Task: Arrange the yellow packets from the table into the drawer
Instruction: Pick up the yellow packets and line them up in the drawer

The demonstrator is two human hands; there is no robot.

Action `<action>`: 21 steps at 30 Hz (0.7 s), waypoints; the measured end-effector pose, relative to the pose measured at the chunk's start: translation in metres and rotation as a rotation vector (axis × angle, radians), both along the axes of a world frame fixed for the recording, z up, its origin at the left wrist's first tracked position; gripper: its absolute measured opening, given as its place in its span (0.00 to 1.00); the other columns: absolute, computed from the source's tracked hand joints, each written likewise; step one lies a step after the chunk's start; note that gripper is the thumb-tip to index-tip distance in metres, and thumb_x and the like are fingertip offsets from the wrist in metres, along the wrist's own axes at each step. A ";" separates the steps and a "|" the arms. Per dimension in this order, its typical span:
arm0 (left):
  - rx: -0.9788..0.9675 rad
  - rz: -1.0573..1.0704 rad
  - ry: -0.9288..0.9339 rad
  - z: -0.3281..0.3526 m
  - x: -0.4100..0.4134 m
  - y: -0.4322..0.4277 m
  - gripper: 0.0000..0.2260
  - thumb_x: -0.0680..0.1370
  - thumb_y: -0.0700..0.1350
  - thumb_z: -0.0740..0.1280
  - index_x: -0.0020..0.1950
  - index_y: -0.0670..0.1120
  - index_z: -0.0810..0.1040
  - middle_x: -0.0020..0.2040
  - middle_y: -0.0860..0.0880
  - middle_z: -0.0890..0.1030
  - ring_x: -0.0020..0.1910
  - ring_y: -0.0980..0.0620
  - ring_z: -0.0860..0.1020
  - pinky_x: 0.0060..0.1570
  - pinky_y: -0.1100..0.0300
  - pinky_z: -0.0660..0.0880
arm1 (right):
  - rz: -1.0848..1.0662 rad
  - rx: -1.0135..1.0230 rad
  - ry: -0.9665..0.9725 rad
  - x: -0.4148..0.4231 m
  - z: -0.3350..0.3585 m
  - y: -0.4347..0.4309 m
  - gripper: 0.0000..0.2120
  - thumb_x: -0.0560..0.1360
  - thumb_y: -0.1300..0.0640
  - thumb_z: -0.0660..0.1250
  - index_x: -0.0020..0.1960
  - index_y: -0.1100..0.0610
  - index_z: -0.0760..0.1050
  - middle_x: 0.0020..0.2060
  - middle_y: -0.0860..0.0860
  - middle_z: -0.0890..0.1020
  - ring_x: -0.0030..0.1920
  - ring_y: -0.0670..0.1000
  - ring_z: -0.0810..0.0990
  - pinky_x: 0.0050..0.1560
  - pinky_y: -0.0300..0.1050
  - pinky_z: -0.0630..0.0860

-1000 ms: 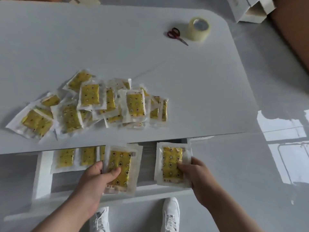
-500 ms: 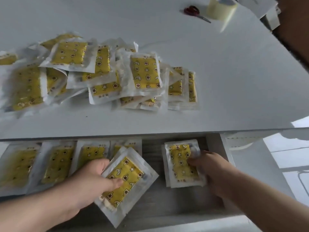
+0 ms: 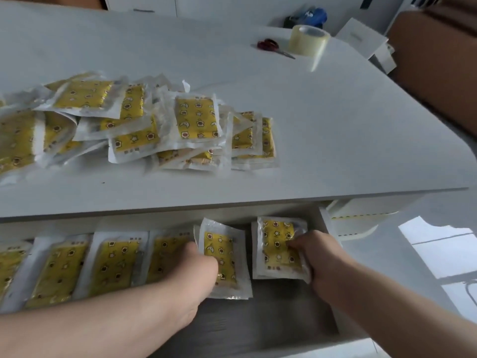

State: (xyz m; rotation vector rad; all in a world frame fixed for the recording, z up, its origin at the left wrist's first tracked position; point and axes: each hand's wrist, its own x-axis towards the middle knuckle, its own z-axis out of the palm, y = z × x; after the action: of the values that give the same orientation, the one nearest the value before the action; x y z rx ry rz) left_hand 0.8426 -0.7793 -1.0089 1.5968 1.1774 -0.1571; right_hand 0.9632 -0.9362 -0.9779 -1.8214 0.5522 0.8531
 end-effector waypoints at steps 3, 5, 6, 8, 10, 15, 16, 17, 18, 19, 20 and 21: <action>0.104 -0.048 0.035 -0.008 0.007 0.002 0.10 0.75 0.36 0.64 0.55 0.44 0.74 0.49 0.44 0.78 0.47 0.46 0.77 0.44 0.55 0.77 | 0.004 -0.003 -0.014 0.004 -0.001 0.001 0.04 0.75 0.65 0.65 0.48 0.60 0.76 0.45 0.61 0.85 0.48 0.62 0.84 0.58 0.59 0.79; 0.159 -0.087 0.065 -0.008 0.009 0.004 0.10 0.74 0.36 0.67 0.54 0.44 0.74 0.48 0.44 0.78 0.46 0.46 0.77 0.42 0.55 0.77 | 0.037 -0.015 -0.016 0.005 -0.001 0.002 0.04 0.75 0.65 0.64 0.49 0.61 0.76 0.46 0.61 0.85 0.47 0.62 0.84 0.58 0.59 0.79; 0.188 -0.105 0.084 -0.006 0.010 0.006 0.11 0.73 0.37 0.68 0.54 0.44 0.73 0.48 0.44 0.79 0.45 0.46 0.78 0.42 0.55 0.77 | 0.055 -0.017 -0.017 0.004 0.000 0.003 0.04 0.75 0.65 0.64 0.49 0.61 0.76 0.46 0.62 0.84 0.47 0.62 0.84 0.58 0.59 0.79; 0.288 -0.177 0.133 -0.001 0.011 0.012 0.13 0.72 0.38 0.71 0.54 0.45 0.73 0.47 0.46 0.79 0.44 0.47 0.78 0.38 0.56 0.77 | 0.095 -0.029 -0.028 0.005 0.000 0.004 0.03 0.75 0.65 0.64 0.48 0.61 0.76 0.46 0.61 0.84 0.48 0.62 0.84 0.58 0.58 0.79; 0.415 -0.264 0.189 0.010 0.013 0.015 0.17 0.70 0.41 0.73 0.56 0.45 0.72 0.49 0.47 0.78 0.45 0.49 0.78 0.32 0.60 0.72 | 0.135 -0.044 -0.025 0.005 0.000 0.005 0.03 0.76 0.63 0.64 0.48 0.60 0.76 0.47 0.60 0.84 0.49 0.61 0.83 0.59 0.58 0.78; 0.538 -0.400 0.242 0.028 0.009 0.006 0.27 0.74 0.44 0.72 0.68 0.42 0.62 0.46 0.47 0.76 0.37 0.53 0.76 0.25 0.64 0.70 | 0.331 -0.124 0.021 0.003 -0.003 0.005 0.11 0.78 0.59 0.63 0.59 0.60 0.76 0.53 0.57 0.82 0.52 0.56 0.82 0.57 0.52 0.78; 0.555 -0.437 0.235 0.028 0.007 0.004 0.28 0.75 0.44 0.71 0.69 0.42 0.60 0.44 0.48 0.76 0.36 0.54 0.76 0.24 0.64 0.70 | 0.376 -0.126 -0.002 0.003 -0.004 0.005 0.13 0.78 0.60 0.63 0.62 0.62 0.75 0.53 0.55 0.81 0.49 0.53 0.80 0.51 0.47 0.79; 0.579 -0.477 0.224 0.029 0.005 0.003 0.27 0.76 0.46 0.70 0.69 0.42 0.60 0.42 0.48 0.75 0.35 0.55 0.76 0.23 0.64 0.68 | 0.419 -0.129 -0.039 0.003 -0.004 0.005 0.14 0.78 0.62 0.63 0.63 0.64 0.74 0.50 0.54 0.80 0.44 0.50 0.78 0.43 0.42 0.77; 0.611 -0.518 0.205 0.029 0.003 0.004 0.26 0.76 0.47 0.70 0.68 0.43 0.60 0.41 0.49 0.75 0.34 0.55 0.76 0.22 0.65 0.66 | 0.454 -0.144 -0.084 0.002 -0.004 0.005 0.14 0.78 0.63 0.63 0.62 0.64 0.75 0.45 0.53 0.78 0.38 0.49 0.75 0.37 0.39 0.74; 0.647 -0.553 0.177 0.030 0.001 0.005 0.25 0.76 0.49 0.70 0.66 0.44 0.61 0.39 0.50 0.75 0.33 0.56 0.76 0.22 0.66 0.64 | 0.483 -0.180 -0.140 0.001 -0.005 0.005 0.11 0.78 0.63 0.62 0.59 0.62 0.76 0.41 0.52 0.76 0.35 0.48 0.73 0.35 0.39 0.72; 0.689 -0.586 0.142 0.030 -0.001 0.007 0.24 0.77 0.51 0.69 0.64 0.44 0.61 0.38 0.51 0.75 0.32 0.57 0.75 0.21 0.67 0.63 | 0.531 -0.237 -0.207 0.000 -0.007 0.005 0.09 0.77 0.62 0.62 0.56 0.61 0.75 0.41 0.52 0.76 0.35 0.48 0.72 0.36 0.40 0.72; 0.737 -0.621 0.098 0.031 -0.002 0.010 0.23 0.77 0.53 0.69 0.64 0.45 0.62 0.38 0.51 0.75 0.32 0.58 0.75 0.22 0.68 0.63 | 0.579 -0.304 -0.268 -0.002 -0.007 0.005 0.08 0.77 0.62 0.61 0.55 0.61 0.74 0.43 0.53 0.78 0.38 0.49 0.74 0.38 0.41 0.72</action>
State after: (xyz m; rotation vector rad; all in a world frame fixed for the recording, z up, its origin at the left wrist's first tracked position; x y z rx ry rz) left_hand 0.8404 -0.7694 -0.9779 2.6086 0.8033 -0.2153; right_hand 0.9615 -0.9307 -0.9848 -2.3843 -0.0341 0.9107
